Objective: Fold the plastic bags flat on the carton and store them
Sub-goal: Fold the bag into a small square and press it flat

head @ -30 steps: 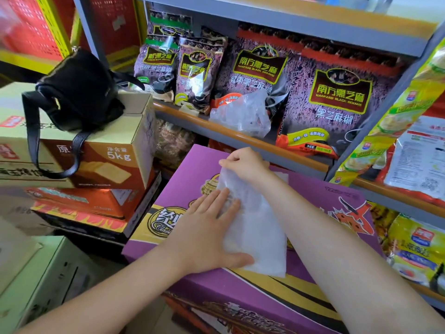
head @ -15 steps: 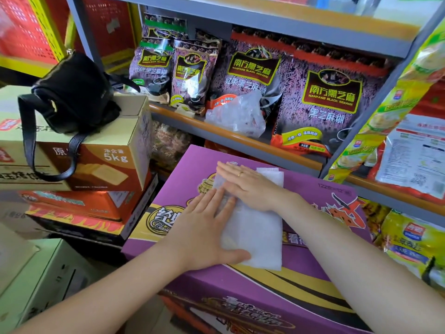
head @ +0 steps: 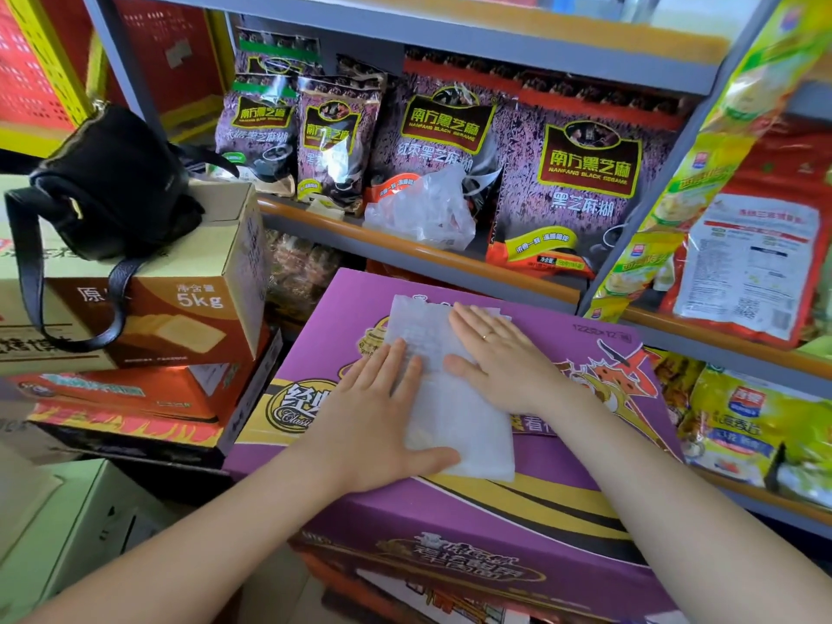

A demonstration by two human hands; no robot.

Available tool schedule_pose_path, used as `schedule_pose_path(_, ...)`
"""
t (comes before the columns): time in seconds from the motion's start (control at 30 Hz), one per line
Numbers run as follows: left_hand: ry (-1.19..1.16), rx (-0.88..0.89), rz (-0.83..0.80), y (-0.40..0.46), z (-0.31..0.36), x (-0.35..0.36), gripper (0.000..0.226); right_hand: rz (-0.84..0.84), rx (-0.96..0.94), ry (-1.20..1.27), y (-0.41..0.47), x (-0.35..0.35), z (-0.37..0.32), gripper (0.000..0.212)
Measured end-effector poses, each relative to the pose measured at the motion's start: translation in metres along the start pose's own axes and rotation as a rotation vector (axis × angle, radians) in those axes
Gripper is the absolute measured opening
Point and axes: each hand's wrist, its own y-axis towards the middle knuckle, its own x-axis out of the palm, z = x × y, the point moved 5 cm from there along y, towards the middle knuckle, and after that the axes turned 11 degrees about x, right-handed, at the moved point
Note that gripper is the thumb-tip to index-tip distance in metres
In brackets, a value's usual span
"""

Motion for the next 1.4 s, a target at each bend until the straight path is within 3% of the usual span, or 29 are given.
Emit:
schedule_pose_path(0.17,-0.019,-0.003,0.031,0.0,0.0,0.002,0.125,-0.019,0.157,0.005,0.019,-0.014,0.013,0.06)
schedule_pose_path(0.3,-0.043,0.009,0.056,0.0,-0.001,0.0,0.127,0.175,0.134,0.037,-0.03,-0.039,-0.013,0.057)
schedule_pose_path(0.37,-0.091,0.071,0.1,-0.003,-0.001,-0.002,0.112,0.209,0.115,0.076,-0.07,-0.035,-0.033,0.056)
schedule_pose_path(0.43,-0.082,0.168,0.132,-0.007,0.001,-0.003,0.094,0.165,0.134,0.133,-0.098,-0.02,-0.05,0.057)
schedule_pose_path(0.5,-0.017,0.228,0.084,-0.01,0.001,0.0,0.103,0.098,0.183,0.171,-0.106,-0.001,-0.058,0.061)
schedule_pose_path(0.6,0.0,0.22,0.015,-0.011,-0.001,0.003,0.115,0.099,0.275,0.146,-0.105,0.017,-0.059,0.077)
schedule_pose_path(0.7,-0.006,0.187,0.009,-0.01,0.0,0.002,0.102,0.064,0.345,0.164,-0.101,0.022,-0.054,0.061)
schedule_pose_path(1.0,-0.045,0.143,-0.034,-0.012,-0.005,0.001,0.088,0.052,0.44,0.118,-0.026,0.006,-0.012,0.063)
schedule_pose_path(1.23,-0.029,0.151,-0.006,-0.011,-0.005,-0.002,0.098,0.05,0.417,0.106,0.016,-0.006,0.014,0.062)
schedule_pose_path(1.4,-0.057,0.149,0.046,-0.015,-0.005,-0.003,0.099,0.265,0.426,0.331,-0.024,-0.019,0.008,0.059)
